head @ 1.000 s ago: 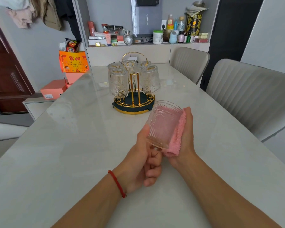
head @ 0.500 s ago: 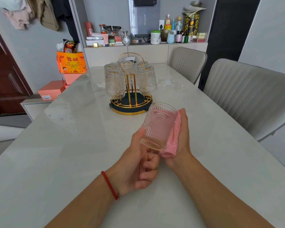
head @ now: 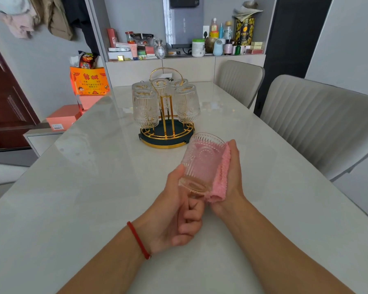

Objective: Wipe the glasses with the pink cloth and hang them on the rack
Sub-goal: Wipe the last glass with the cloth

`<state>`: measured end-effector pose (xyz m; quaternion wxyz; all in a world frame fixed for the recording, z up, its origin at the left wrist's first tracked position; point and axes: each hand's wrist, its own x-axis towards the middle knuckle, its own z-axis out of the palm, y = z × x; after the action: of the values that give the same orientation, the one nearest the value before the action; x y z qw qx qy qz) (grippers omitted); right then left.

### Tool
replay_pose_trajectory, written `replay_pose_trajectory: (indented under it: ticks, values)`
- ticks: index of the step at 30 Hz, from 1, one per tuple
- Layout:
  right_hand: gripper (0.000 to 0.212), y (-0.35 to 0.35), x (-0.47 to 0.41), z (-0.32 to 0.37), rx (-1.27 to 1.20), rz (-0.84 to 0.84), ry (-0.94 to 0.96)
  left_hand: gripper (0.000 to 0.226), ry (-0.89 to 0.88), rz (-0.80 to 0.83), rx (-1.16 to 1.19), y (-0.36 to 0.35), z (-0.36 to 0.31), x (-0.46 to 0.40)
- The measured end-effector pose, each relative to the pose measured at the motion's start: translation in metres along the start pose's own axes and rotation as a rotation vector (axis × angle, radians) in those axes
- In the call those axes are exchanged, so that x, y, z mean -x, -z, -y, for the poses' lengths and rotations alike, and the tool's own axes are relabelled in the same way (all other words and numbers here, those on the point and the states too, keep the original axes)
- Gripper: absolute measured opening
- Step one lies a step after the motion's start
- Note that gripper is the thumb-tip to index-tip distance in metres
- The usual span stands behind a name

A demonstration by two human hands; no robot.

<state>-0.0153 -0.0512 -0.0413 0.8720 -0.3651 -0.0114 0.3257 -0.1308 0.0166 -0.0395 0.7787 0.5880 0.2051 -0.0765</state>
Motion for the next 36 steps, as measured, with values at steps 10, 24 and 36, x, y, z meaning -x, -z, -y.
replay_pose_trajectory:
  ticks: [10,24,36]
  values:
    - [0.05,-0.002,0.0,-0.002,0.011,-0.02,0.086,0.072,-0.113,-0.161,-0.13,-0.005,0.005,-0.003]
    - [0.053,-0.003,0.001,-0.003,0.074,-0.021,0.081,0.072,-0.096,-0.181,-0.027,-0.007,0.005,-0.005]
    - [0.052,-0.009,0.006,-0.004,0.143,-0.072,0.138,0.071,-0.094,-0.227,0.069,-0.013,0.007,-0.008]
